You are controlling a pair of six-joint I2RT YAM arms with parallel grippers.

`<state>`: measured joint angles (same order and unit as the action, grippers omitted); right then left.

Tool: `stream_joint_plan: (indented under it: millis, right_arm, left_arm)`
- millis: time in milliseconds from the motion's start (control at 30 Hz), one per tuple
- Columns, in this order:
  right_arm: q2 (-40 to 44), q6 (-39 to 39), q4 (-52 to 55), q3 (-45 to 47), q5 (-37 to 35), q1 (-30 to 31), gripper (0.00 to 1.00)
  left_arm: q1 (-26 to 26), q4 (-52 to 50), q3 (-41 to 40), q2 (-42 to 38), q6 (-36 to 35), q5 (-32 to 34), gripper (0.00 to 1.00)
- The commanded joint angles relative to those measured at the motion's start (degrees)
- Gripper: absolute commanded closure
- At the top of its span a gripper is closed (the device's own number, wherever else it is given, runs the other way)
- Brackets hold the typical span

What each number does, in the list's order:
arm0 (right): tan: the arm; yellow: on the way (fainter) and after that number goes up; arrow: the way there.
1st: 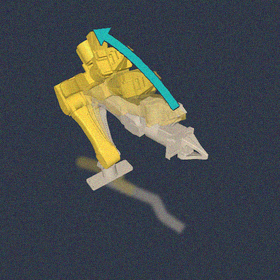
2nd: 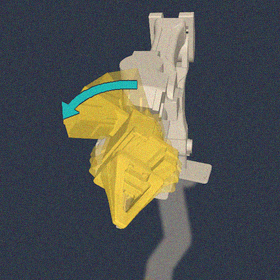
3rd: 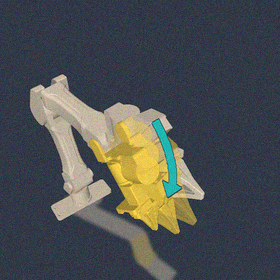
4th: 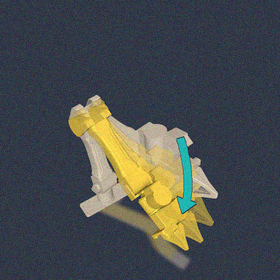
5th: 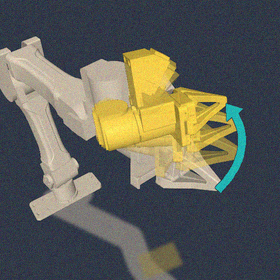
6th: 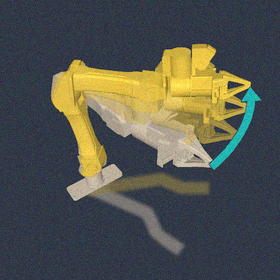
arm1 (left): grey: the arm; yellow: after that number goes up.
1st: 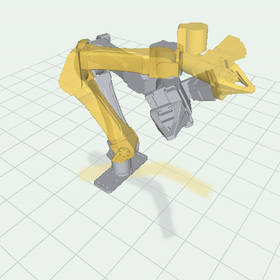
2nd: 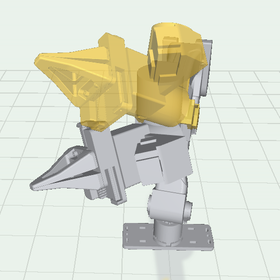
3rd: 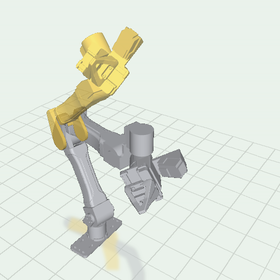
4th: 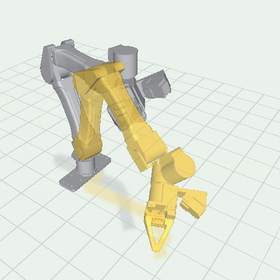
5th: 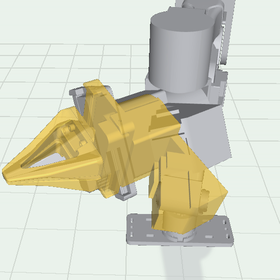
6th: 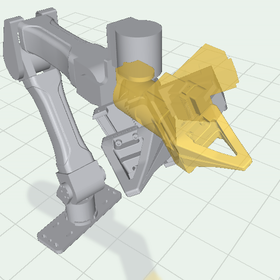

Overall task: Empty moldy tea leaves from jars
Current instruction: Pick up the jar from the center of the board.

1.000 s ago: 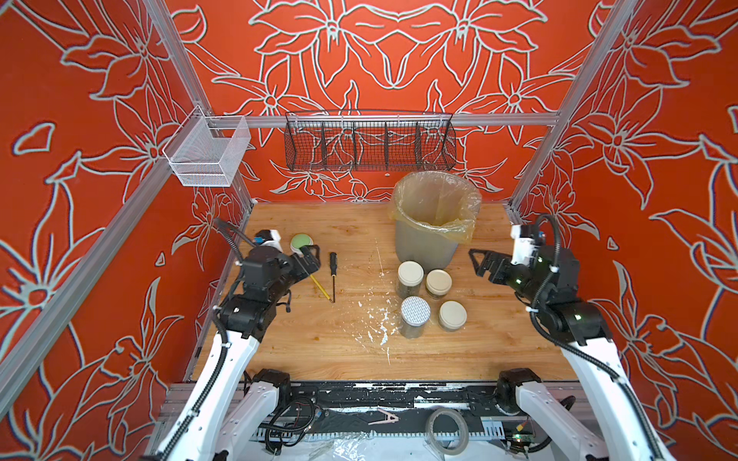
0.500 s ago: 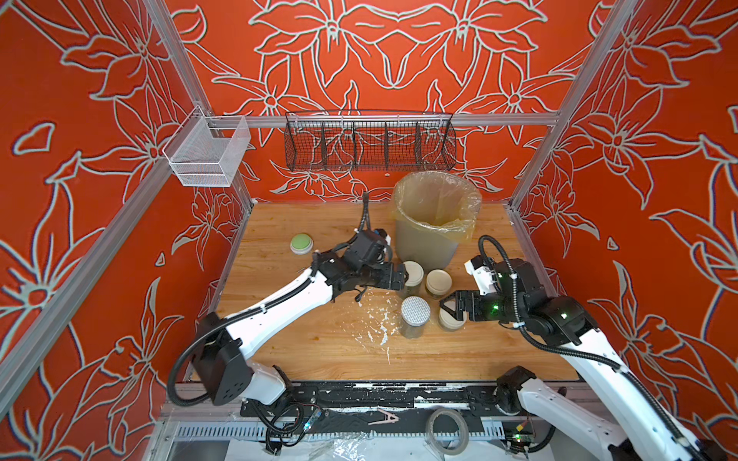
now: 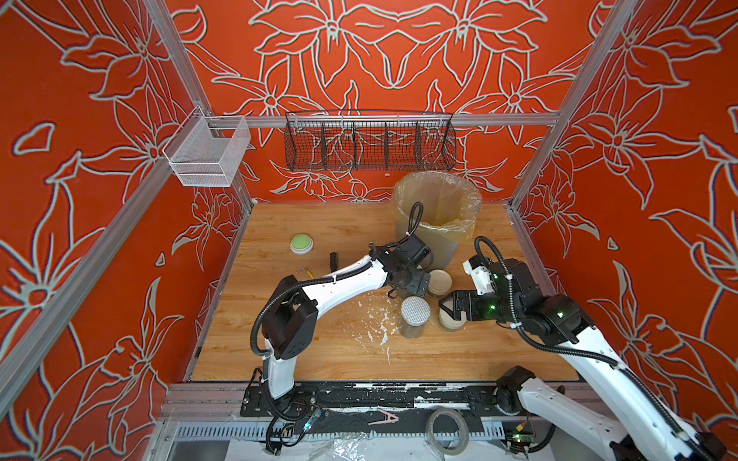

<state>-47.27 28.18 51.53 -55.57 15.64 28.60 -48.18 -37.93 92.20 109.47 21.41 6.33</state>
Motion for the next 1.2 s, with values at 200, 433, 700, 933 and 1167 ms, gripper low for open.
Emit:
stream_joint_plan:
  millis: [200,433,700,933,1167]
  right_arm:
    - [1.2,1.0,-1.1,-0.5,-1.7,0.5,0.03]
    - [1.7,1.1,-1.0,-0.8,-2.8,0.5,0.03]
    - [2.9,1.6,-1.3,-0.7,-3.8,0.5,0.03]
    - [3.7,1.5,-3.4,-0.4,-5.5,0.5,0.03]
    - [5.0,-1.2,-11.0,1.5,-5.9,0.4,0.03]
  left_arm:
    - [-0.5,-1.9,5.5,5.5,-1.3,5.6,0.02]
    - [-0.5,-2.6,6.8,7.3,-1.0,5.2,0.0]
    - [-0.5,-3.6,7.2,9.1,-0.4,4.7,0.13]
    - [-0.5,-3.5,5.9,6.3,-0.4,5.1,0.29]
    - [-0.2,-2.5,1.6,-2.1,-0.6,6.1,0.34]
